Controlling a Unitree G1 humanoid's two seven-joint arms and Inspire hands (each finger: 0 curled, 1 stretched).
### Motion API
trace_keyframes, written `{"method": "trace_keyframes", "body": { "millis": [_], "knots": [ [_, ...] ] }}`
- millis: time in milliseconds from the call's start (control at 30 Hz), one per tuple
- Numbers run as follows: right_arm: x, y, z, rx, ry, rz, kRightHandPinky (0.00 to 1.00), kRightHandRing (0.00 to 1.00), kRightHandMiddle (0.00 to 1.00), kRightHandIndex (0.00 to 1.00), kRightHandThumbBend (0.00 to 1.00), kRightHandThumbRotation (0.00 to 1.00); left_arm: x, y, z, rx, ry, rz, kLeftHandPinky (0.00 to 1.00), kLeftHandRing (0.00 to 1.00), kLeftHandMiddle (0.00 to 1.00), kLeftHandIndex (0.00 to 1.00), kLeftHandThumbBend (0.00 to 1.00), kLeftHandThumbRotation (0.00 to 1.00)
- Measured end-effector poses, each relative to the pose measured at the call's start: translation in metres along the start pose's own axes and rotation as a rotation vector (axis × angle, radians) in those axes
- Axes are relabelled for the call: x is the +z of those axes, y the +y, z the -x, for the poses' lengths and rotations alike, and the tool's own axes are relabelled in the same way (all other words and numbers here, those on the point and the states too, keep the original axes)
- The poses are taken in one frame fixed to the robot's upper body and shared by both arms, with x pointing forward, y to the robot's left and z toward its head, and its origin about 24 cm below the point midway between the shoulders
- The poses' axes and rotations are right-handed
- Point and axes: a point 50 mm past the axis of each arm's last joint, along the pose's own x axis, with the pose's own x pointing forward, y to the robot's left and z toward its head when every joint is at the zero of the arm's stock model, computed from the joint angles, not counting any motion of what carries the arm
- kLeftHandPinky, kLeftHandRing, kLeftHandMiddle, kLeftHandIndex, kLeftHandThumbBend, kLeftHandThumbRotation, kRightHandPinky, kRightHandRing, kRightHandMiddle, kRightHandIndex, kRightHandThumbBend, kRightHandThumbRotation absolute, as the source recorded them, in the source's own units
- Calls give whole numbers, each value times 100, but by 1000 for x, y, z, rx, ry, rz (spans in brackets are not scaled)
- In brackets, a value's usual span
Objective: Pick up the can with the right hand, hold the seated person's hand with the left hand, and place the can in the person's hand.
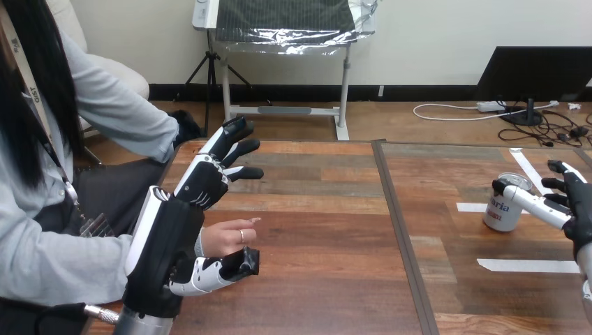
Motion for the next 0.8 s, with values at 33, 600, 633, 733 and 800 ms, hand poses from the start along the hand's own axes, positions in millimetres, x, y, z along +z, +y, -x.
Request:
{"method": "trace_keyframes", "body": {
  "millis": [33,600,633,733,800],
  "knots": [
    [0,0,0,2,1,0,80,85,87,93,100,52,0,0,0,0,-1,0,71,87,92,91,100,71],
    [-1,12,1,40,11,-11,80,85,87,94,95,50,1,1,0,-6,-8,-2,71,87,92,92,100,69],
    [-1,12,1,42,11,-12,81,85,87,94,95,50,2,2,0,-7,-9,-2,71,87,92,92,100,69],
    [-1,13,1,44,11,-11,81,85,87,94,97,52,2,2,0,-10,-12,-4,71,87,92,92,100,69],
    [-1,13,1,45,11,-9,80,84,87,94,97,52,3,3,0,-11,-13,-4,71,87,92,92,100,68]
  ]
}}
